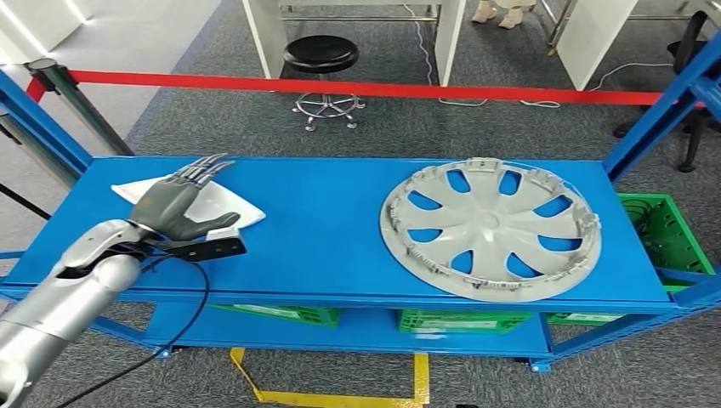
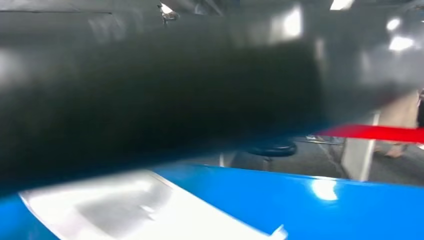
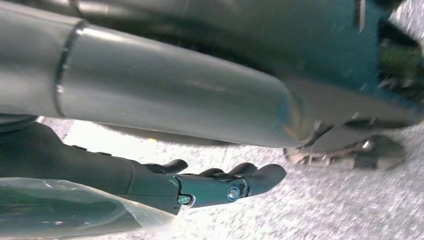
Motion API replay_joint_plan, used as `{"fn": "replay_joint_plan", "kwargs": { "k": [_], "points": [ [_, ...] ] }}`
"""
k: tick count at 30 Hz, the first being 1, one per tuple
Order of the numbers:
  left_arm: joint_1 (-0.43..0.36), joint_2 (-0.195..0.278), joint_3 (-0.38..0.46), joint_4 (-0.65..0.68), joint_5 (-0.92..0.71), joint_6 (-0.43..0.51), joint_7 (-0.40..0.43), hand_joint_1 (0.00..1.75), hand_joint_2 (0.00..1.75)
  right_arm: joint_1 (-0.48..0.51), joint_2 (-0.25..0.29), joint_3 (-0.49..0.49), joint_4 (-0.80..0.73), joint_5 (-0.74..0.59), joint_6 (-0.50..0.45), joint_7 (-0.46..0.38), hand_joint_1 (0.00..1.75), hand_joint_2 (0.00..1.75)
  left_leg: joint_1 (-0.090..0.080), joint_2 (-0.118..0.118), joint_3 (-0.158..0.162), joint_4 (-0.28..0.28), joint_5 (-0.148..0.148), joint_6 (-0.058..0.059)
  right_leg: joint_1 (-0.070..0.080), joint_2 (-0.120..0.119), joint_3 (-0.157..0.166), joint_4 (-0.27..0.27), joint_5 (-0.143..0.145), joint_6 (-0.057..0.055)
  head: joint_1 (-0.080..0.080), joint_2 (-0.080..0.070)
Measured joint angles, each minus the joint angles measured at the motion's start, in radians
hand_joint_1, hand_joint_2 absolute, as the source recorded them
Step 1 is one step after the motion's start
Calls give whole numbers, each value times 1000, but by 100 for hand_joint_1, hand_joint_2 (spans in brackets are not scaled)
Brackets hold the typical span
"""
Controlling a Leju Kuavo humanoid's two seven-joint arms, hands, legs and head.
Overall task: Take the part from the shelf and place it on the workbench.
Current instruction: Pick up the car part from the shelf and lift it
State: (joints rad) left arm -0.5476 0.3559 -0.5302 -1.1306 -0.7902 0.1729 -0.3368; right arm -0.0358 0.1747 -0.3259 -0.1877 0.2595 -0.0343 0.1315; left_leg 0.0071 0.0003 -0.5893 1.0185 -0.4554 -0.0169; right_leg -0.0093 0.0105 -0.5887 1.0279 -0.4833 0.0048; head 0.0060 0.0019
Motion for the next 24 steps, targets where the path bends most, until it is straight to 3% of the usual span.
{"fn": "replay_joint_plan", "kwargs": {
  "k": [2,5,6,7,8,11,13,15,17,18,20,21,22,23,24],
  "points": [
    [1,44,-9,1,-31,16,-8,0,175,2,0,0,0,1,3,0,0,0,2,1,-13,36,-27,-11,-3,0,1,-3,3,-13,-2,0],
    [5,99,-20,7,-54,36,-15,0,175,3,0,0,0,3,7,0,0,0,3,0,-95,220,-117,-21,-3,0,2,-4,2,-23,-3,0],
    [9,112,-23,9,-58,39,-15,0,175,3,0,0,0,3,7,0,0,0,3,0,-118,270,-131,-22,-2,0,2,-4,2,-24,-3,0],
    [11,122,-27,12,-64,41,-14,0,175,3,0,0,0,3,7,0,0,0,3,0,-126,284,-124,-21,-1,0,3,-4,1,-24,-3,0],
    [13,131,-31,14,-70,43,-13,0,175,3,0,0,0,4,7,0,0,0,3,0,-117,259,-99,-19,-1,0,4,-4,1,-24,-3,0],
    [12,165,-39,19,-92,54,-11,0,175,2,0,0,0,6,8,-1,0,0,1,0,-30,64,-4,-9,2,2,6,-2,-1,-21,-3,0],
    [10,188,-41,27,-109,64,-11,0,175,2,0,0,0,10,9,-4,0,0,-3,-1,-7,5,6,-4,5,3,0,-2,-1,-14,-2,0],
    [8,208,-42,36,-121,69,-12,0,175,3,-1,0,0,13,9,-8,0,0,-2,-1,-8,-2,5,3,6,3,-3,-4,-2,-5,-2,0],
    [8,225,-42,42,-124,70,-13,0,175,3,-1,0,0,15,9,-11,0,0,3,-1,-5,-9,9,14,7,0,-17,22,-24,6,0,0],
    [8,233,-42,45,-123,69,-14,0,175,3,-2,0,0,15,9,-12,0,0,5,0,-4,-11,10,19,7,-1,-38,64,-49,10,1,0],
    [12,243,-43,53,-122,65,-15,0,175,2,-2,0,0,16,9,-13,0,0,5,0,-4,-12,10,24,6,-3,-100,197,-111,15,3,0],
    [15,247,-45,57,-122,62,-15,0,175,3,-3,0,0,17,9,-13,0,0,5,1,-4,-11,10,24,6,-3,-129,254,-128,16,3,0],
    [17,250,-47,61,-122,60,-16,0,175,4,-4,0,0,18,9,-13,0,0,4,0,-3,-11,10,25,6,-3,-144,282,-128,16,3,0],
    [18,252,-48,63,-124,58,-17,0,175,4,-4,0,0,19,9,-12,0,0,4,0,-3,-11,9,24,6,-3,-139,268,-108,15,4,0],
    [19,255,-49,65,-127,55,-18,0,175,4,-5,0,0,20,9,-12,0,0,4,-1,-1,-10,9,24,6,-3,-114,213,-73,12,4,0]
  ]
}}
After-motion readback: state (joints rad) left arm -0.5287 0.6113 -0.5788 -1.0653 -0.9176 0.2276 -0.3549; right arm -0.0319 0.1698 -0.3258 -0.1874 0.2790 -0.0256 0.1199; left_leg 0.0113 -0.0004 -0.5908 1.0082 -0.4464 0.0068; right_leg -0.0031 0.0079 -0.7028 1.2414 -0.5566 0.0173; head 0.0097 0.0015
